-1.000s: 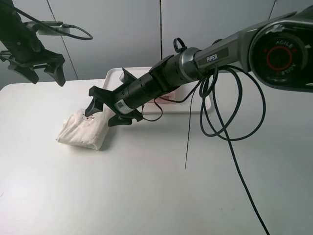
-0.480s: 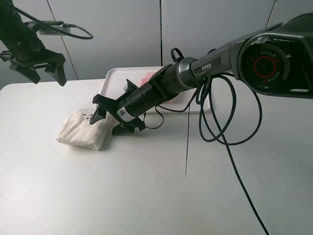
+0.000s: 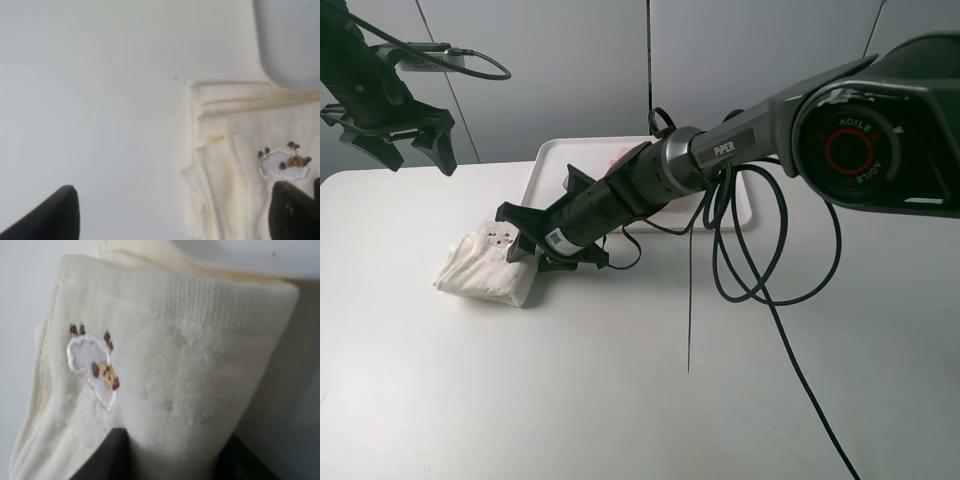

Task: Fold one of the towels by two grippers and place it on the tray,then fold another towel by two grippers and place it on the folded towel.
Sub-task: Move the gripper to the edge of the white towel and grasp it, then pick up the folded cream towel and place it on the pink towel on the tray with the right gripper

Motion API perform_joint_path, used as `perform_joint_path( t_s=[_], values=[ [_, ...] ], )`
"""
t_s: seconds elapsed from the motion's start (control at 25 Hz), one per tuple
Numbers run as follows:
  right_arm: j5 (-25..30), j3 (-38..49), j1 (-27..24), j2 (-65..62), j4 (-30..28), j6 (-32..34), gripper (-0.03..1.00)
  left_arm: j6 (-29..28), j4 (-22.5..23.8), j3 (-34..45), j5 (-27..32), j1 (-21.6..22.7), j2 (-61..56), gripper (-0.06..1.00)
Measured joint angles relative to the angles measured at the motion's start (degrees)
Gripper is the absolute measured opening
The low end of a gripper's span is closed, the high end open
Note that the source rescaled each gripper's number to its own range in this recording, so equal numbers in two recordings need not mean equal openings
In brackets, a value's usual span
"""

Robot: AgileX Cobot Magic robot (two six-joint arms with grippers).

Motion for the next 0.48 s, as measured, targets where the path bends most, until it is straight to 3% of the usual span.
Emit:
perform_joint_path(
  t_s=[0.12, 0.32, 0.48],
  values=[
    [-0.55, 0.00, 0.66, 0.00, 0.00, -1.54, 0.07, 0.00, 0.00, 0.00, 0.00, 0.00, 0.00, 0.98],
    [-0.49, 0.00, 0.86, 0.15, -0.11, -2.44, 0.07, 0.00, -0.04, 0.00, 0.10, 0.00, 0.00, 0.98],
    [0.13, 0.00, 0.86, -1.64, -3.99, -2.68, 0.07, 0.00, -0.04, 0.00, 0.10, 0.00, 0.00, 0.98]
  ],
)
